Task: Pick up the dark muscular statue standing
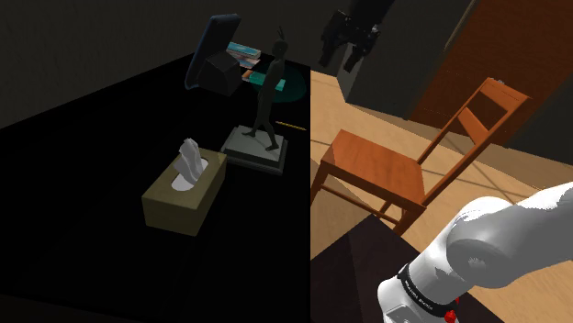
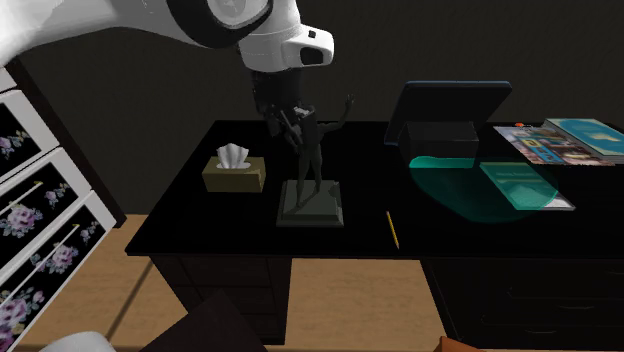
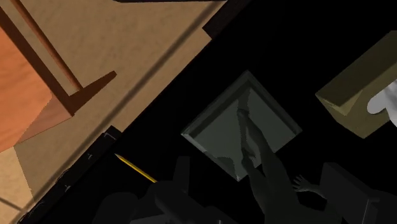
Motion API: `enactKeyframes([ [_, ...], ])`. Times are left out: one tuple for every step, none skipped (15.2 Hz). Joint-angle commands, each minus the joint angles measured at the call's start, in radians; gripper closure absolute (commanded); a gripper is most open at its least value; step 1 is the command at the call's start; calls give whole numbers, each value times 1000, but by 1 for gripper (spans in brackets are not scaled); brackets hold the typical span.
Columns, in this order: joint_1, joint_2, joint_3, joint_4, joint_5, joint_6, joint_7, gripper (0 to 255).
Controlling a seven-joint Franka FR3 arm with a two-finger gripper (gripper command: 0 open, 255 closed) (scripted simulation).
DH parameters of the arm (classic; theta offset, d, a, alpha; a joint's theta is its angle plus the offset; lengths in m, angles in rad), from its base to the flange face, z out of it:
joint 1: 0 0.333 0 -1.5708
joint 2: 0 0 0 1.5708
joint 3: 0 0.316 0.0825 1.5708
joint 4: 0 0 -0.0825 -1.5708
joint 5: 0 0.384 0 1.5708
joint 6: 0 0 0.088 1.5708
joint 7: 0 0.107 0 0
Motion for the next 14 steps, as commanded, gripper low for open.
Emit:
enactKeyframes([
  [4, 82, 13, 92, 0, -6, 8, 0],
  [6, 121, 19, 136, -1, -10, 13, 0],
  [8, 160, 26, 182, -3, -15, 17, 0],
  [10, 200, 32, 230, -5, -21, 22, 0],
  [13, 241, 39, 280, -9, -29, 27, 0],
  [16, 282, 45, 333, -13, -39, 32, 0],
  [20, 325, 52, 388, -17, -50, 38, 0],
  [24, 369, 59, 447, -23, -63, 43, 0],
  [28, 415, 66, 509, -30, -78, 50, 0],
  [34, 462, 72, 575, -37, -96, 56, 0],
  [37, 481, 75, 602, -41, -103, 59, 0],
  [37, 473, 74, 577, -39, -87, 57, 0],
  [36, 465, 73, 553, -37, -70, 55, 0],
  [35, 457, 73, 529, -35, -54, 53, 0],
])
